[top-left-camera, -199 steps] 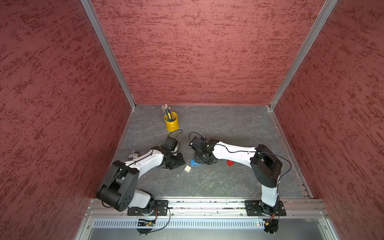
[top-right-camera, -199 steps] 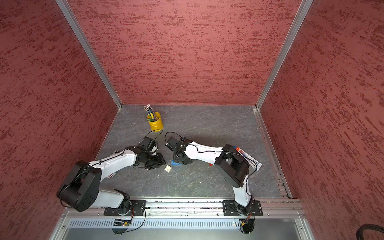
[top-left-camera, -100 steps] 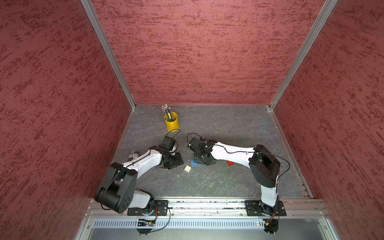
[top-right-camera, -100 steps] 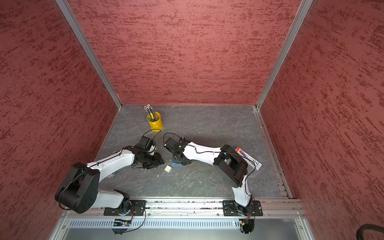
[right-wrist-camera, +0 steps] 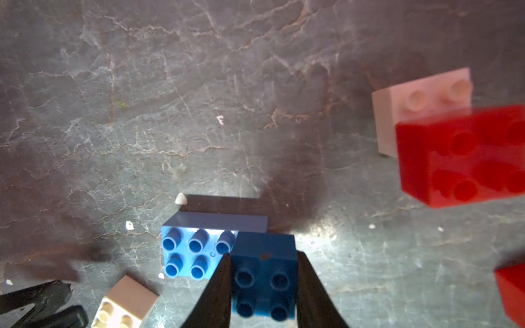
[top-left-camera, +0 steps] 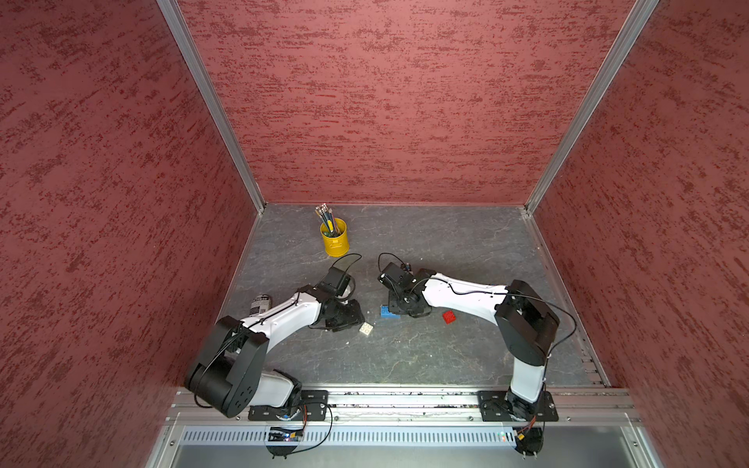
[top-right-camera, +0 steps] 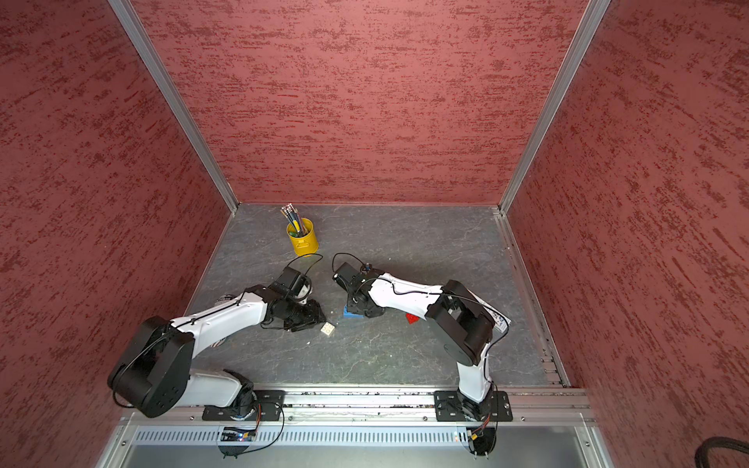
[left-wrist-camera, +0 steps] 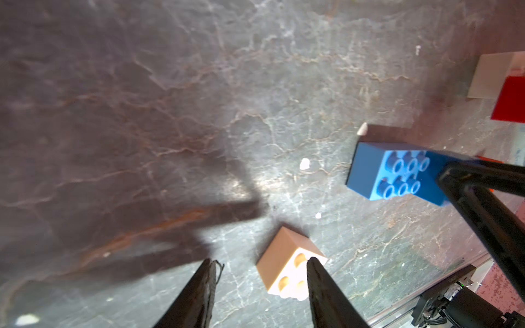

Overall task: Assemble the letter y with lego
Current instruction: Assemble the lego brick with the lego brick, then pick up the lego brick from the center of the board.

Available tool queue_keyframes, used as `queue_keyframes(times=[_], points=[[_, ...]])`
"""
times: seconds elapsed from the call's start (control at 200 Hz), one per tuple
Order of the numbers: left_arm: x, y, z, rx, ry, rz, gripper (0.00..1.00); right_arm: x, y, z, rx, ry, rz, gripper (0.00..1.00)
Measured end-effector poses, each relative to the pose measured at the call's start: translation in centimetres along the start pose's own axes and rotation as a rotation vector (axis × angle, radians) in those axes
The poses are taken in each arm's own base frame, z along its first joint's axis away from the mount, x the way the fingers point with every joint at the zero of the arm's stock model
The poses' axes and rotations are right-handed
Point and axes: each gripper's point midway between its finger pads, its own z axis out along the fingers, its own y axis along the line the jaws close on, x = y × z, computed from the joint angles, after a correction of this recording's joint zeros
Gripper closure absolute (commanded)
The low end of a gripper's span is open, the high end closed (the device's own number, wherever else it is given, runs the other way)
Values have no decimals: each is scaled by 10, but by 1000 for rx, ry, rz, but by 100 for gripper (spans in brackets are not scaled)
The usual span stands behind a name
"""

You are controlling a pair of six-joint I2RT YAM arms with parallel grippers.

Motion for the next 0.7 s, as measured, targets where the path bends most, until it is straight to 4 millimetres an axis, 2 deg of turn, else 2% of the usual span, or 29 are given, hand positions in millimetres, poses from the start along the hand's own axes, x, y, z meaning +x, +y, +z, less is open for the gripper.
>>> queue_keyframes(times=[0.185,0.286,0.426,0.701], points=[[2,-11,-5,1,-11,30,44,-2,-3,0,4,-2,-22,56],[3,-15,-7,0,-14,38,43,-1,-9,-1,11,0,-30,50],[6,-16,-9,-17,-9,44,41,-5,-13,-9,-3,-15,-35,47],[16,-18,-9,-44,10,75,39,-14,-19,-43,-79,-86,-39,47]])
